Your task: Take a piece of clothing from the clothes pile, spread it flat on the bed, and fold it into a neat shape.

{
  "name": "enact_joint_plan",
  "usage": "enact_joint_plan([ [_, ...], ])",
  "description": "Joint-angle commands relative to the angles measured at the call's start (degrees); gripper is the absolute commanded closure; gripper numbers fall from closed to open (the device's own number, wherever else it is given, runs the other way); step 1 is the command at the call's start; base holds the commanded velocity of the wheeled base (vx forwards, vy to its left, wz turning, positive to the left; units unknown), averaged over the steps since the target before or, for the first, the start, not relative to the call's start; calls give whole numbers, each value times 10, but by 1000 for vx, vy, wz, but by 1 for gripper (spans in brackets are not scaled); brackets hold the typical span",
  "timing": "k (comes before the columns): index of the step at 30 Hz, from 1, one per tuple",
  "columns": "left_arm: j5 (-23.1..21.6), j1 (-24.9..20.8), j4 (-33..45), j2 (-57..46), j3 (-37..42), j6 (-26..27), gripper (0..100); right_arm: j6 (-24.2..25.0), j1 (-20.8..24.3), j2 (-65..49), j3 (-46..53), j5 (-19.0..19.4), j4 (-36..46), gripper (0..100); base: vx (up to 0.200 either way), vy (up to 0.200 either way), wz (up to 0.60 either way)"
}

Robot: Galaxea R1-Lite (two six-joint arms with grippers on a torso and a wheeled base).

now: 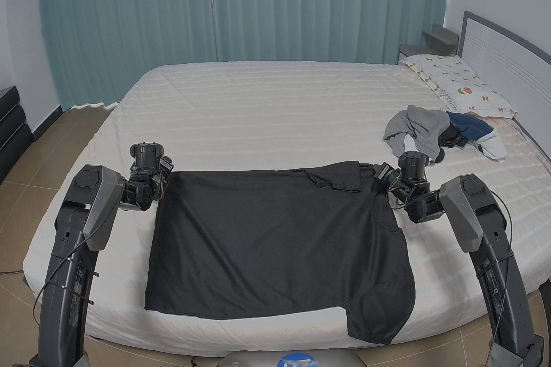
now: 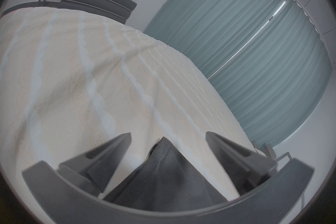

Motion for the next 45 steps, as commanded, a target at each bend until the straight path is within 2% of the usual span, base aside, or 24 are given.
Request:
enact_joint_plan([
  [1, -1, 0, 1, 1, 0, 0, 0, 0, -1, -2, 0, -11, 7, 0, 0, 0, 0],
  [6, -1, 0, 3, -9, 16, -3, 0, 0, -5, -44, 44, -17, 10, 0, 0, 0, 0],
  [7, 4, 0, 1, -26, 40, -2, 0, 1, -7, -85, 113, -15, 2, 0, 0, 0, 0],
  [9, 5, 0, -2, -46, 66, -1, 0, 3, -7, -112, 156, -15, -5, 0, 0, 0, 0],
  [11, -8, 3, -6, -104, 139, -6, 0, 2, -7, -183, 269, -9, -34, 0, 0, 0, 0],
  [16, -46, 3, -11, -177, 218, -9, 0, 8, -5, -303, 444, 17, -53, 0, 0, 0, 0],
  [19, -54, 3, -12, -235, 315, -11, 0, 25, -4, -380, 556, 33, -63, 0, 0, 0, 0],
  [24, -111, 0, -42, -325, 481, -13, 0, 70, -8, -446, 691, 77, -96, 0, 0, 0, 0],
  [25, -126, -3, -58, -355, 539, -12, 0, 74, -8, -458, 733, 92, -118, 0, 0, 0, 0],
  [28, -151, -16, -99, -400, 638, -13, 0, 74, -7, -467, 810, 116, -177, 0, 0, 0, 0],
  [30, -155, -20, -114, -412, 670, -12, 0, 74, -6, -464, 830, 123, -201, 0, 0, 0, 0],
  [31, -158, -31, -145, -430, 717, -13, 0, 80, -6, -455, 860, 137, -244, 0, 0, 0, 0],
  [32, -158, -32, -148, -431, 721, -13, 0, 80, -6, -455, 862, 138, -248, 0, 0, 0, 0],
  [34, -159, -48, -190, -449, 780, -17, 0, 102, -6, -434, 888, 150, -300, 0, 0, 0, 0],
  [35, -159, -49, -192, -449, 782, -18, 0, 103, -6, -434, 889, 150, -302, 0, 0, 0, 0],
  [38, -166, -61, -230, -452, 831, -34, 0, 150, -2, -419, 904, 171, -336, 0, 0, 0, 0],
  [45, -186, -65, -254, -445, 871, -32, 0, 154, 21, -390, 932, 175, -380, 0, -86, 0, 0],
])
